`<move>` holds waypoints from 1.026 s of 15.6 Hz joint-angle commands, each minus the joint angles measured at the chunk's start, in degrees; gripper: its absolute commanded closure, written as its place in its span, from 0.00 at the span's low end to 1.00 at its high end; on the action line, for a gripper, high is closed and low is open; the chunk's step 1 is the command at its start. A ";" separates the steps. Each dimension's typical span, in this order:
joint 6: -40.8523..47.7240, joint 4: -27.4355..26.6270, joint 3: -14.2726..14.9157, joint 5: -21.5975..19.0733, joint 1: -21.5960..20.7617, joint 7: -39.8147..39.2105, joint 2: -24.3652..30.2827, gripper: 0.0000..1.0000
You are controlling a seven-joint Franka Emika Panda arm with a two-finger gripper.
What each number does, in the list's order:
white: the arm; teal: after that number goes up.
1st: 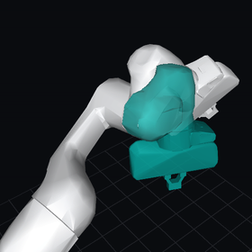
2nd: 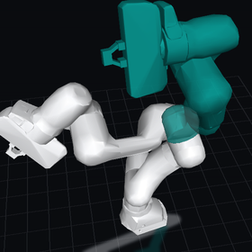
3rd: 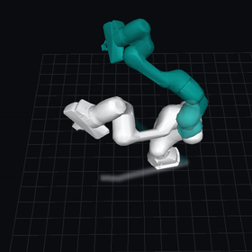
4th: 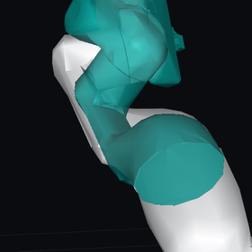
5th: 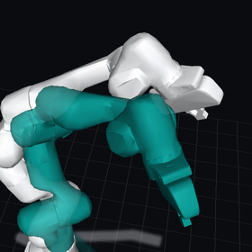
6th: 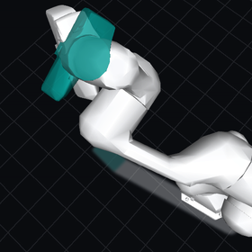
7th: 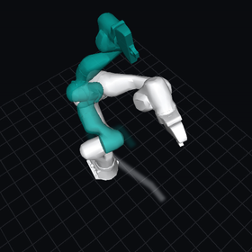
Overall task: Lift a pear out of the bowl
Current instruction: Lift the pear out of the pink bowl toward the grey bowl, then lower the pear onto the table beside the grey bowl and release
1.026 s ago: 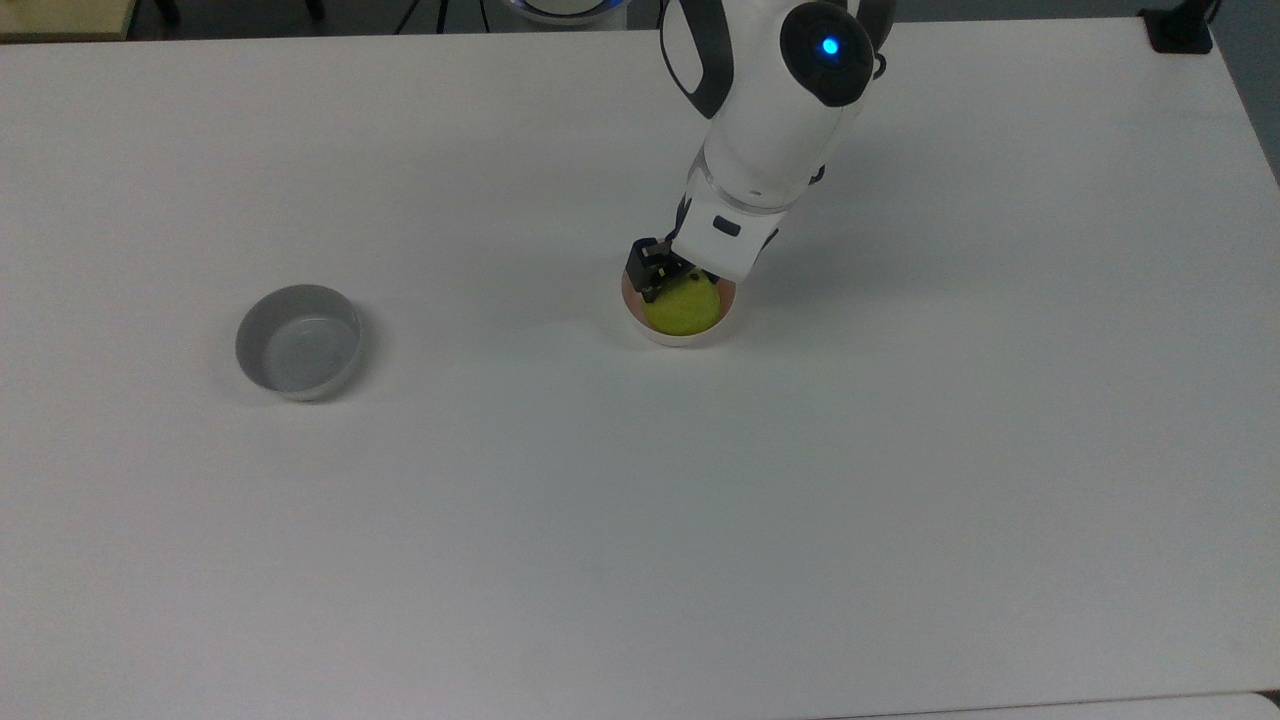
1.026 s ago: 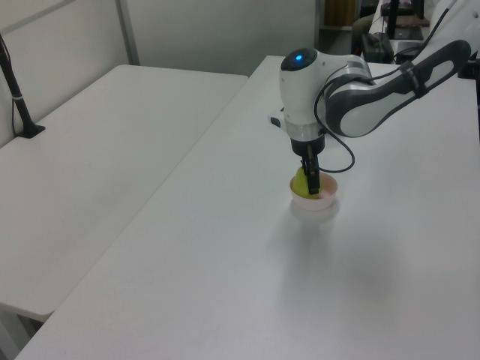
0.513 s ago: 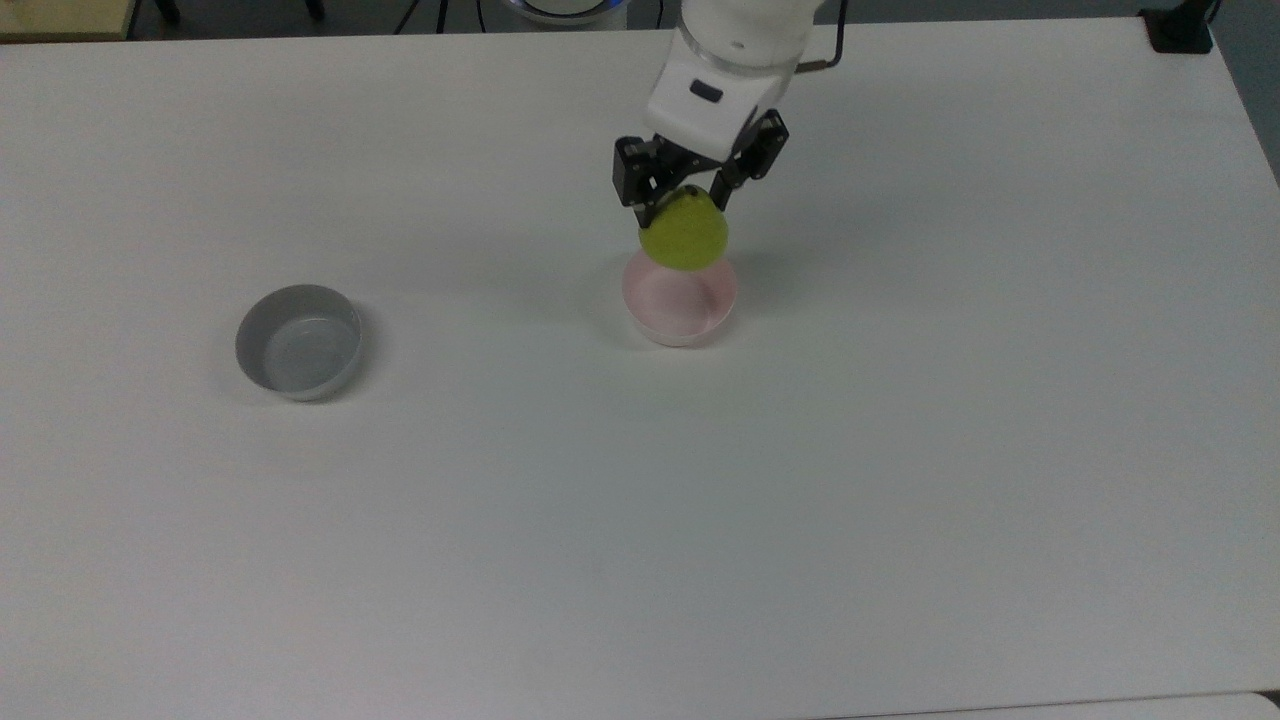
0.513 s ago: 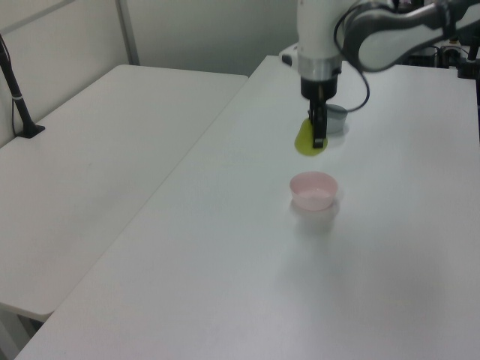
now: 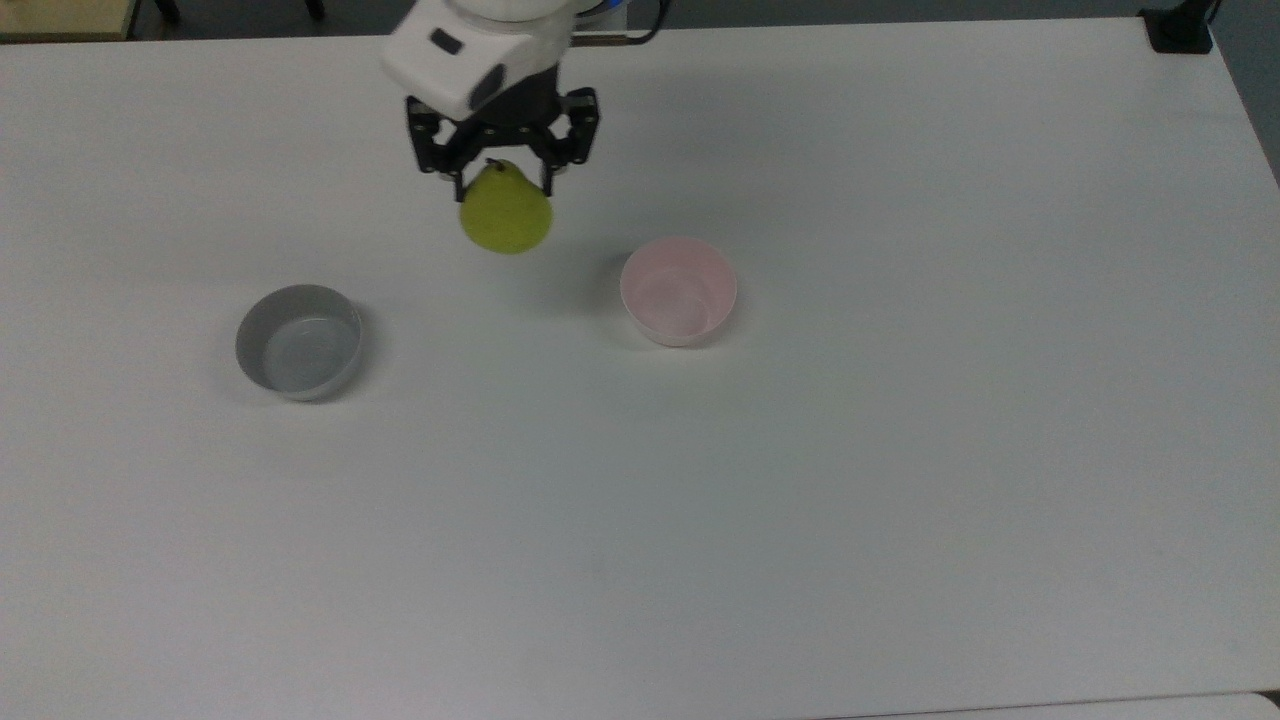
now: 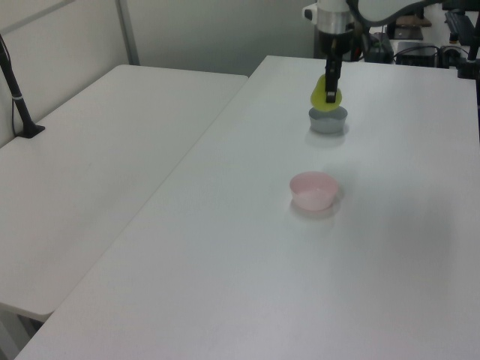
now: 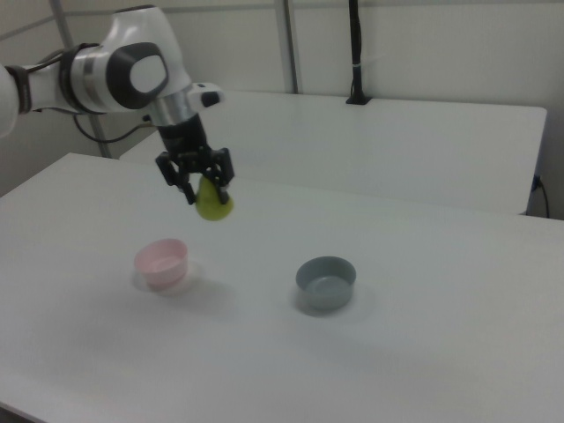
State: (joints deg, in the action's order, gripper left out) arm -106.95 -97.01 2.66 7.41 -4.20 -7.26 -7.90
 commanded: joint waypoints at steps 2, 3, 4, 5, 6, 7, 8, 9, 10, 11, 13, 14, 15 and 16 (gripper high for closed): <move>1.40 -0.90 -1.07 -1.16 4.54 -2.76 2.18 0.54; 1.05 -0.90 -1.07 -1.16 4.90 -2.76 1.66 0.54; 0.87 -0.90 -1.07 -1.08 4.99 -2.76 0.79 0.53; 0.78 -0.90 -1.07 -1.08 4.99 -2.84 -0.35 0.53; 0.78 -0.90 -1.07 -1.08 4.99 -2.85 -1.41 0.53; 0.00 -1.25 -1.07 -1.08 4.82 -2.85 -2.81 0.53; -0.97 -1.51 -1.07 -1.08 4.73 -2.85 -3.87 0.53; -2.37 -1.60 -1.07 -1.08 4.55 -2.85 -5.53 0.53; -3.25 -1.60 -1.07 -1.08 4.38 -2.85 -6.86 0.53; -4.48 -2.04 -1.07 -1.08 4.11 -2.85 -8.00 0.53; -8.96 -3.62 -1.07 -1.08 3.93 -2.85 -9.76 0.53; -9.59 -3.80 -1.07 -1.08 3.85 -2.85 -10.55 0.53; -9.94 -3.80 -1.07 -1.08 3.85 -2.85 -11.43 0.53; -10.55 -3.80 -1.07 -0.99 3.85 -2.85 -12.31 0.53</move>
State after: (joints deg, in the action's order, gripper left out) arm -114.89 -99.50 1.50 7.22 -0.19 -9.11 -19.19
